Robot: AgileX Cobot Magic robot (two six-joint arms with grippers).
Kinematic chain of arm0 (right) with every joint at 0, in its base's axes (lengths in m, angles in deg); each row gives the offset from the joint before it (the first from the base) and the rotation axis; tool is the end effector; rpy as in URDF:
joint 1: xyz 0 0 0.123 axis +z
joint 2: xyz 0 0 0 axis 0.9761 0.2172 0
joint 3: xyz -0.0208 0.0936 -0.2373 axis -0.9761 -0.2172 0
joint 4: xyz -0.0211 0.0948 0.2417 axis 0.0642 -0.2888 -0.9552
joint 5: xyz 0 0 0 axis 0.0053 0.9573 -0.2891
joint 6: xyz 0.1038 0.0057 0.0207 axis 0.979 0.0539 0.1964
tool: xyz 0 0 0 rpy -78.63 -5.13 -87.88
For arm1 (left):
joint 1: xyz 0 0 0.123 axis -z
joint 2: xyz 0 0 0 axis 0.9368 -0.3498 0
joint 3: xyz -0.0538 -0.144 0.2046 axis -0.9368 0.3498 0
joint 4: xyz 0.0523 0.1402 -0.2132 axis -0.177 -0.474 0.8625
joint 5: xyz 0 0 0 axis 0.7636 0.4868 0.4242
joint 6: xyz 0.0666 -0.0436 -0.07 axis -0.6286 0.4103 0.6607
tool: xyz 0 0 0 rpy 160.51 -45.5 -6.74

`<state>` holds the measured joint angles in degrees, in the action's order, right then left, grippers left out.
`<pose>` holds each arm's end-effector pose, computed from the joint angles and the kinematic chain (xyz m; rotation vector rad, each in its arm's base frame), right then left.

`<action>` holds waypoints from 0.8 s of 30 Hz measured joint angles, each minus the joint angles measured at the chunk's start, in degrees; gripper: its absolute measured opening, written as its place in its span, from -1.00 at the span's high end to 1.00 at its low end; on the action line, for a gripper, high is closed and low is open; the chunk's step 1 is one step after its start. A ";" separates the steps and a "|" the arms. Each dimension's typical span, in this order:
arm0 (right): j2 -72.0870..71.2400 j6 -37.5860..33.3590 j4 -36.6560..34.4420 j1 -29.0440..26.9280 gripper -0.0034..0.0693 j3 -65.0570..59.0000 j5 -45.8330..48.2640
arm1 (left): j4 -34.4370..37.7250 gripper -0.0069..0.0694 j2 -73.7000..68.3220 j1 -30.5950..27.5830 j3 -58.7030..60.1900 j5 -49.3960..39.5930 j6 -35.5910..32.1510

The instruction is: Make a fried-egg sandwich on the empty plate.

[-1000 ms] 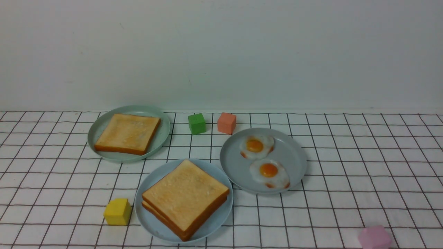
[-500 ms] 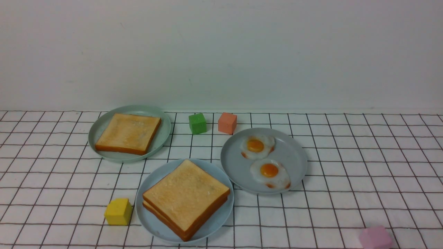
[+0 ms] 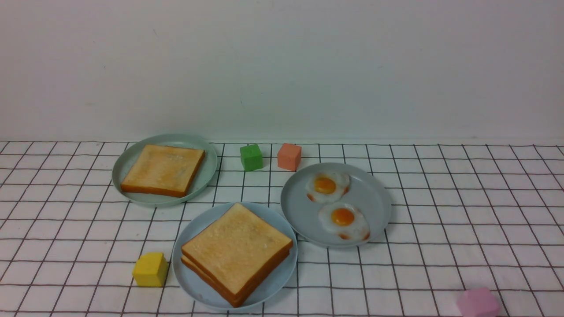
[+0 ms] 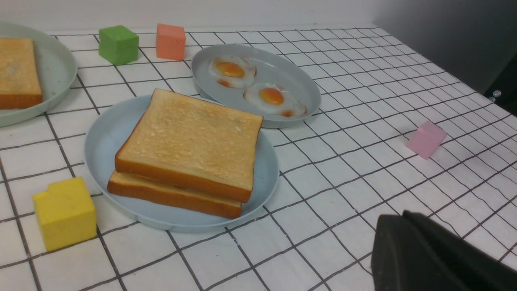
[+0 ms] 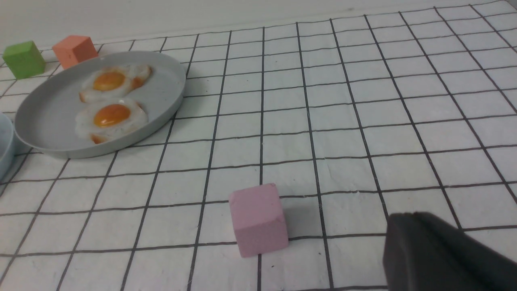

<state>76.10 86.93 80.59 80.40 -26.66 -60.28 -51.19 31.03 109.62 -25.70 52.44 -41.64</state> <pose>0.1050 0.0035 0.1690 0.0652 1.8705 0.0922 0.0963 -0.0829 0.2064 0.3819 1.7854 -0.7236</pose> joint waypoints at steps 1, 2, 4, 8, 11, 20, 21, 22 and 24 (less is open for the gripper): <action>0.00 0.00 0.00 0.00 0.93 0.00 0.00 | 0.00 0.80 0.00 0.00 0.00 0.00 0.00; 0.00 0.00 0.00 0.00 0.93 0.00 0.00 | 0.00 0.79 0.00 0.00 0.00 0.00 0.00; 0.00 0.00 0.00 0.00 0.93 0.00 0.00 | 0.00 0.79 0.00 0.00 0.00 0.00 0.00; 0.00 0.00 0.00 0.00 0.93 0.00 0.00 | 0.00 0.78 0.00 0.00 0.00 0.00 0.00; 0.00 0.00 0.00 0.00 0.93 0.00 0.00 | 0.00 0.77 0.00 0.00 0.00 0.00 0.00; 0.00 0.00 -0.14 0.00 0.93 0.07 0.20 | 0.37 0.81 1.64 -6.19 0.49 3.49 0.00; 0.00 0.00 -0.13 0.00 0.93 0.07 0.20 | 0.48 0.85 3.11 -9.91 0.49 3.84 0.00; 0.00 0.00 -0.13 0.00 0.93 0.07 0.20 | 0.48 0.85 3.68 -11.28 0.49 3.83 0.00; 0.00 0.00 -0.13 0.00 0.93 0.07 0.20 | 0.57 0.85 7.19 -19.14 0.49 2.62 0.00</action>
<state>76.10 86.93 80.45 80.40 -26.60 -60.08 -50.62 38.22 90.49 -25.22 55.06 -41.64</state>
